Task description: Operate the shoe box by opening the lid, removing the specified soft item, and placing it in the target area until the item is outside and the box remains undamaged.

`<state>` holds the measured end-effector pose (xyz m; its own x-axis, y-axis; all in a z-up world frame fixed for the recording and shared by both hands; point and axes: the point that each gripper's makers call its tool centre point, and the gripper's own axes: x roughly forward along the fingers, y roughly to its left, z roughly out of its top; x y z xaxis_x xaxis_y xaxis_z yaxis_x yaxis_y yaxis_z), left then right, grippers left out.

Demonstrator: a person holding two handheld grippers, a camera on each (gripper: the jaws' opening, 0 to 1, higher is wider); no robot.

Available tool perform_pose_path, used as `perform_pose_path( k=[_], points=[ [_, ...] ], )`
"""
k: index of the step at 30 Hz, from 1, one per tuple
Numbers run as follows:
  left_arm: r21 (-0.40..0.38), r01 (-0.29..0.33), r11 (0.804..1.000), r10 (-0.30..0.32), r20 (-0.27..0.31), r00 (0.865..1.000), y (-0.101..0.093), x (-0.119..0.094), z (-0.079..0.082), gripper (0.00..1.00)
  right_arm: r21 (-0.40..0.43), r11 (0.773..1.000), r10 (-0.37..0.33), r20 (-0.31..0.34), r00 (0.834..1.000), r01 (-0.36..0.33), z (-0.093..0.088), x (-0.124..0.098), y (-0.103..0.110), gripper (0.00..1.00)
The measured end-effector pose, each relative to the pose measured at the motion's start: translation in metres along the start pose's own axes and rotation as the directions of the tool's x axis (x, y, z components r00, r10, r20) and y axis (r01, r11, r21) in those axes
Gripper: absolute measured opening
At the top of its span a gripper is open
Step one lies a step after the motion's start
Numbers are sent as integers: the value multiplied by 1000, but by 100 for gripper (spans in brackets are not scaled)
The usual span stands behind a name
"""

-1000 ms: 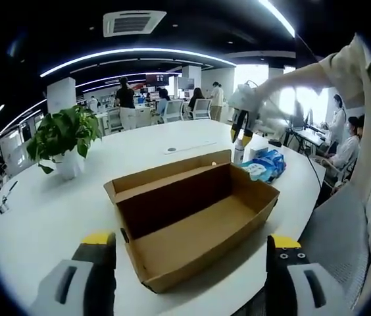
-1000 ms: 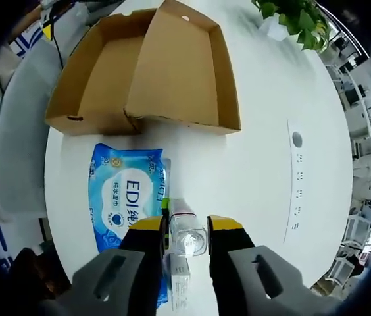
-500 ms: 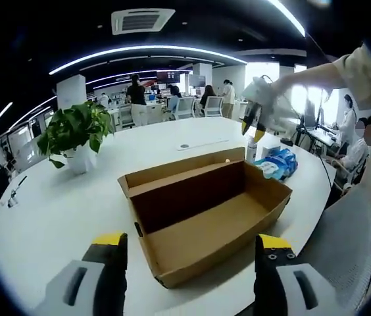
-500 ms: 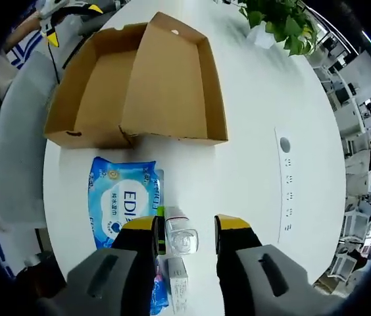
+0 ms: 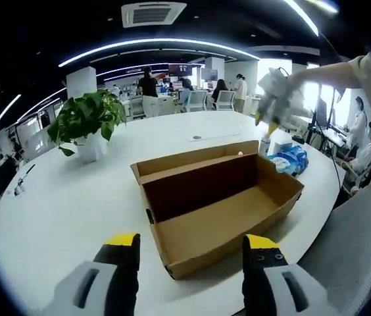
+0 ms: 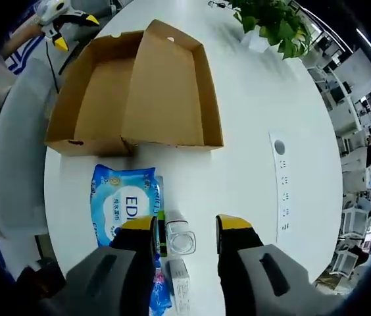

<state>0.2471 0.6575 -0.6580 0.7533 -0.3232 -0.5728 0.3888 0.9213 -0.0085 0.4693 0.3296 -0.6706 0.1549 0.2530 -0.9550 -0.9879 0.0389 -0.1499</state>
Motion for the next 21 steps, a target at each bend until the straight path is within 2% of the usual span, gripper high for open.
perform_pose_path(
  k=[4, 7, 12, 21],
  points=[
    [-9, -24, 1000, 24, -14, 1000, 4, 2, -2, 56, 52, 999, -13, 33, 999, 11, 10, -3, -4, 33],
    [-31, -43, 999, 42, -21, 999, 8, 2, -2, 48, 83, 996, -25, 59, 998, 20, 19, -4, -6, 33],
    [-76, -86, 993, 84, -34, 996, 20, 3, -5, 35, 182, 983, -30, 107, 994, 10, 37, -1, -8, 34],
    [-155, -108, 982, 98, -74, 992, 30, 8, -16, 27, 316, 949, -32, 140, 990, -14, 55, 13, -9, 31]
  ],
)
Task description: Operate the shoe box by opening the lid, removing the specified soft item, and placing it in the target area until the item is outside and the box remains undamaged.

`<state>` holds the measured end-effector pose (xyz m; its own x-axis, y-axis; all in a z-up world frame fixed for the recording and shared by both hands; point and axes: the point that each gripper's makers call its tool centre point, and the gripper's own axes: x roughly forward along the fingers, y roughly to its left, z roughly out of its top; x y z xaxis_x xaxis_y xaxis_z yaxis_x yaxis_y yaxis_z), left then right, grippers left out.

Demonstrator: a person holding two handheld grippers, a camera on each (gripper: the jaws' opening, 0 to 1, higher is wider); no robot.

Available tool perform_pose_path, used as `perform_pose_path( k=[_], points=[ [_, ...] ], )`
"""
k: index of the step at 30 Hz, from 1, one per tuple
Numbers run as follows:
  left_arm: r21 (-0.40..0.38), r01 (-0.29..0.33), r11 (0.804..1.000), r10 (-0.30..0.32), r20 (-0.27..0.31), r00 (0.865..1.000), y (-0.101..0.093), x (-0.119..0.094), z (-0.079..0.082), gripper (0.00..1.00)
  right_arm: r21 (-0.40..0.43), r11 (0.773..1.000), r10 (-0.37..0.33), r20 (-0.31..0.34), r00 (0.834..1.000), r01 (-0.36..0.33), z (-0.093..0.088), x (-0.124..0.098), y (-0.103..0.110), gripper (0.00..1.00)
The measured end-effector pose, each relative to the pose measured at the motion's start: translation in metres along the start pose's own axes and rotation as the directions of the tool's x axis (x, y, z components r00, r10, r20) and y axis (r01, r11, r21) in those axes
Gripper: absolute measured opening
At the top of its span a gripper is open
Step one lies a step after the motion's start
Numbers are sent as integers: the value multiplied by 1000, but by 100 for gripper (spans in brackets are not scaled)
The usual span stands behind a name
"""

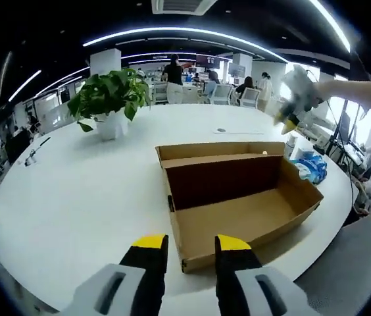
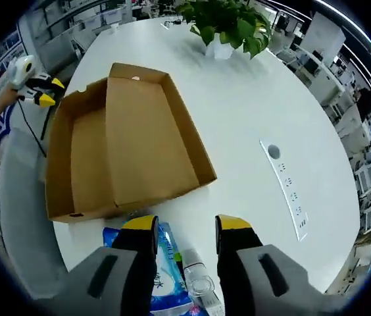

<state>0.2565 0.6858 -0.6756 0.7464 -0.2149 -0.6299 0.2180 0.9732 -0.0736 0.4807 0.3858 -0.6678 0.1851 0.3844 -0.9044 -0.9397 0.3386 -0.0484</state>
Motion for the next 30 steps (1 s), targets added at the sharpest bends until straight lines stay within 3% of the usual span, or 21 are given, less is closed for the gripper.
perform_pose_path(
  k=[6, 12, 17, 24, 30],
  points=[
    [-46, -13, 999, 12, -26, 1000, 4, 6, -7, 23, 77, 997, -22, 23, 1000, 20, 6, 12, -6, 31],
    [-114, -32, 993, 27, -44, 999, 9, 12, -13, 16, 223, 975, -36, 45, 998, 25, 11, 25, -6, 33],
    [-148, -54, 988, 44, -65, 997, 13, 16, -19, 9, 279, 960, -37, 34, 999, 26, 10, 37, -5, 33],
    [-183, -59, 981, 47, -71, 996, 14, 19, -23, 5, 388, 920, -63, 32, 998, 45, 10, 50, -10, 34],
    [-190, -63, 980, 50, -69, 996, 14, 19, -23, 4, 496, 868, -53, 36, 998, 28, 10, 63, -3, 31]
  ],
)
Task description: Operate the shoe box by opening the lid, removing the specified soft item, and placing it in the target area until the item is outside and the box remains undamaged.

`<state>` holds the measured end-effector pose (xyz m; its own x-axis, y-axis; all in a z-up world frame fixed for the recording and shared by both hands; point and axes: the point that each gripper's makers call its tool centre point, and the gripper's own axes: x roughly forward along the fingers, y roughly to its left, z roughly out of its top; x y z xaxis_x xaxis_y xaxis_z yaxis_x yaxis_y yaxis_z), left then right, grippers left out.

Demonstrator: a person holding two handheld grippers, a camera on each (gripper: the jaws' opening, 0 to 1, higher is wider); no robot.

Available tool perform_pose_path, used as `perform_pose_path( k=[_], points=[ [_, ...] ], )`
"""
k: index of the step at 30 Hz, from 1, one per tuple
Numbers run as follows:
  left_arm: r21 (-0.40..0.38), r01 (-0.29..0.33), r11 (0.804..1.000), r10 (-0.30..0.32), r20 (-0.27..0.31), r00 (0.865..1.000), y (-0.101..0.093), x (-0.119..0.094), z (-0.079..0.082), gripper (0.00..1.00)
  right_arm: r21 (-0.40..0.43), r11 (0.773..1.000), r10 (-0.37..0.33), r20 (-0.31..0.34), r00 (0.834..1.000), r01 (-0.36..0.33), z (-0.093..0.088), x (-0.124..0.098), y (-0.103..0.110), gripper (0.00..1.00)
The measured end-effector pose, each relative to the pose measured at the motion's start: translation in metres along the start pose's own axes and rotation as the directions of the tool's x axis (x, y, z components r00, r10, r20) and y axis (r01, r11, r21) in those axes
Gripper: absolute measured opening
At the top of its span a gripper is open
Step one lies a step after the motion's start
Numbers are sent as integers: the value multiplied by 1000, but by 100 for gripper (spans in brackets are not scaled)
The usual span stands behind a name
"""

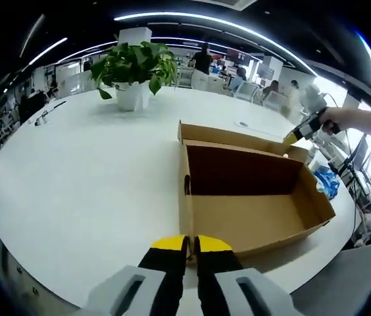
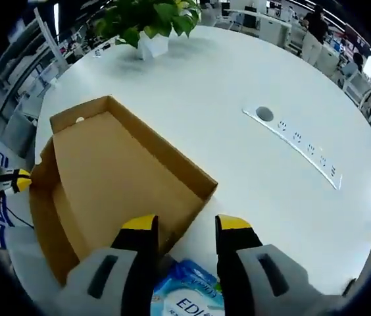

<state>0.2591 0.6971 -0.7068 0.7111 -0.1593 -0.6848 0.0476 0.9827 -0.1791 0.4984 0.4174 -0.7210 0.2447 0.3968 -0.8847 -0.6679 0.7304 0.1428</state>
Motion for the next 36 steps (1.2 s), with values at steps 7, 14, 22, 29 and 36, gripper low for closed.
perform_pose_path(
  k=[7, 14, 22, 29, 36],
  points=[
    [1, -8, 1000, 8, 4, 1000, -1, -1, -1, 4, 214, 977, -36, 32, 999, 28, 5, 11, -12, 22],
    [7, -11, 1000, 11, 0, 1000, -1, -1, -1, 4, 280, 960, -29, -4, 1000, 29, -7, 17, -10, 13],
    [1, -5, 1000, 5, -3, 1000, -2, -1, -1, 4, 291, 956, -37, 0, 999, 35, -5, 17, -11, 4],
    [2, -4, 1000, 4, -7, 1000, -3, 0, -1, 4, 292, 956, -44, 19, 999, 36, -1, 8, -10, 3],
    [-7, -1, 1000, 1, -9, 1000, -2, -1, -1, 4, 275, 961, -51, 45, 998, 37, 3, 1, -9, 2]
  ],
)
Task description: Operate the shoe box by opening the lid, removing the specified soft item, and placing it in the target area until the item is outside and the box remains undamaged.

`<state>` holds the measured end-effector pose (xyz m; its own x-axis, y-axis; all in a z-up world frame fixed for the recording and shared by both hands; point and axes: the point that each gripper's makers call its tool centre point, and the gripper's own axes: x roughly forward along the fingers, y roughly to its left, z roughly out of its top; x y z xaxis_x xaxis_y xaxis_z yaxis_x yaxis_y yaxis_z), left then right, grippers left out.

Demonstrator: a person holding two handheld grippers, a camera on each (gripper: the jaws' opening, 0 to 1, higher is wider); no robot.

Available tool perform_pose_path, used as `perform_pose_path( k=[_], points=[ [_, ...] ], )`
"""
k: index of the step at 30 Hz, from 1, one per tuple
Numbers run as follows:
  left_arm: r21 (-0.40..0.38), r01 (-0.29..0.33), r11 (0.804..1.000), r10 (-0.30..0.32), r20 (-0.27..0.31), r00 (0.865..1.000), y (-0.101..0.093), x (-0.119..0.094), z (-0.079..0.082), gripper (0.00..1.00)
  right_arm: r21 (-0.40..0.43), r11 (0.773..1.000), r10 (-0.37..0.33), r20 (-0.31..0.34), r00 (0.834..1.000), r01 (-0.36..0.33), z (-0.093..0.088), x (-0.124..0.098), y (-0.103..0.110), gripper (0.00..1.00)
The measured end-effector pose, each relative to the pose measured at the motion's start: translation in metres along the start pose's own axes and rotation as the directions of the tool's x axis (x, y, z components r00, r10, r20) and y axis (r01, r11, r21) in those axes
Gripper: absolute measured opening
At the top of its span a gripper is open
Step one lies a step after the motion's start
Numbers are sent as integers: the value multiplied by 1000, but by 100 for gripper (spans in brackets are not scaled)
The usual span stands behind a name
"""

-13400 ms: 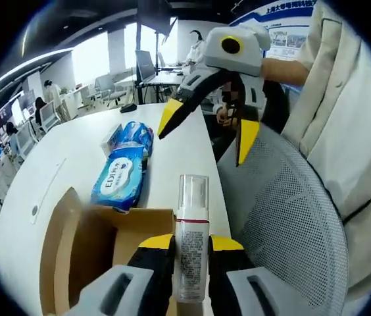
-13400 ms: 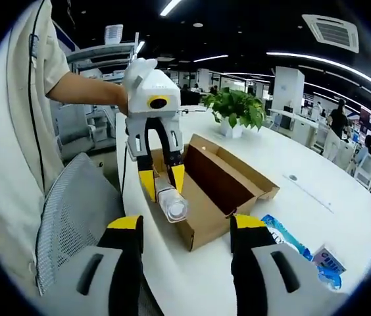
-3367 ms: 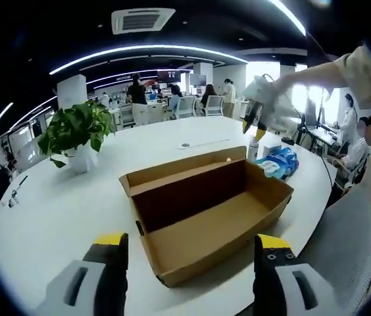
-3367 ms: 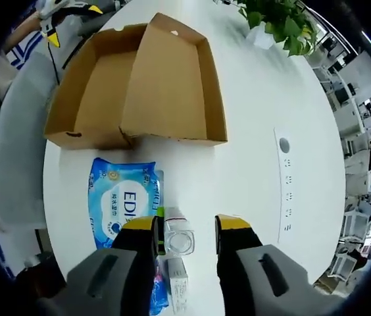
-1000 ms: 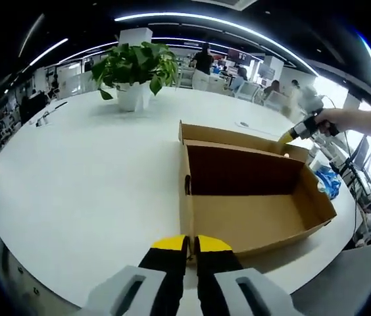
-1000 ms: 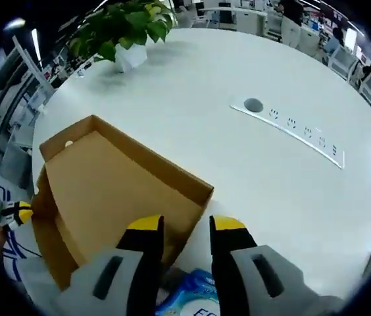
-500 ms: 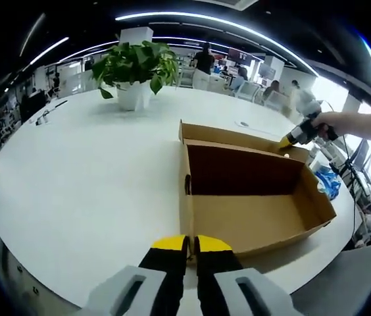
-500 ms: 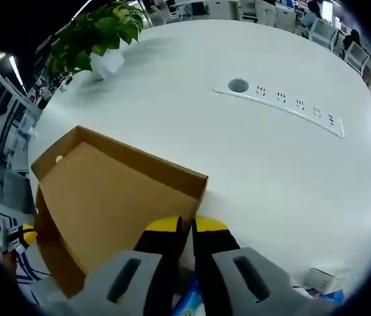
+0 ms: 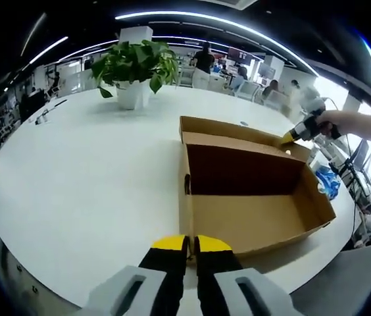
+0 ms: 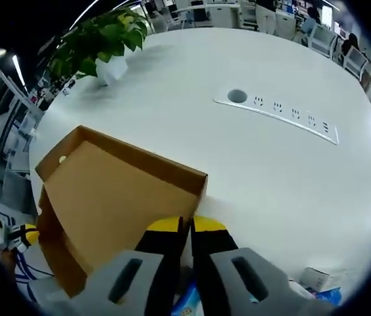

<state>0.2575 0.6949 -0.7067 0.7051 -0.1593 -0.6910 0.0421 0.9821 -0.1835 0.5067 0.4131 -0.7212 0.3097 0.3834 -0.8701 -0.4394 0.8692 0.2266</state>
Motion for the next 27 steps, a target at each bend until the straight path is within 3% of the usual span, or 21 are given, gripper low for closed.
perform_pose_path(
  k=[27],
  points=[
    [20, -4, 1000, 4, 3, 1000, -1, -1, 0, 4, -37, 999, 28, 132, 991, -23, 12, -38, 11, 0]
  ],
)
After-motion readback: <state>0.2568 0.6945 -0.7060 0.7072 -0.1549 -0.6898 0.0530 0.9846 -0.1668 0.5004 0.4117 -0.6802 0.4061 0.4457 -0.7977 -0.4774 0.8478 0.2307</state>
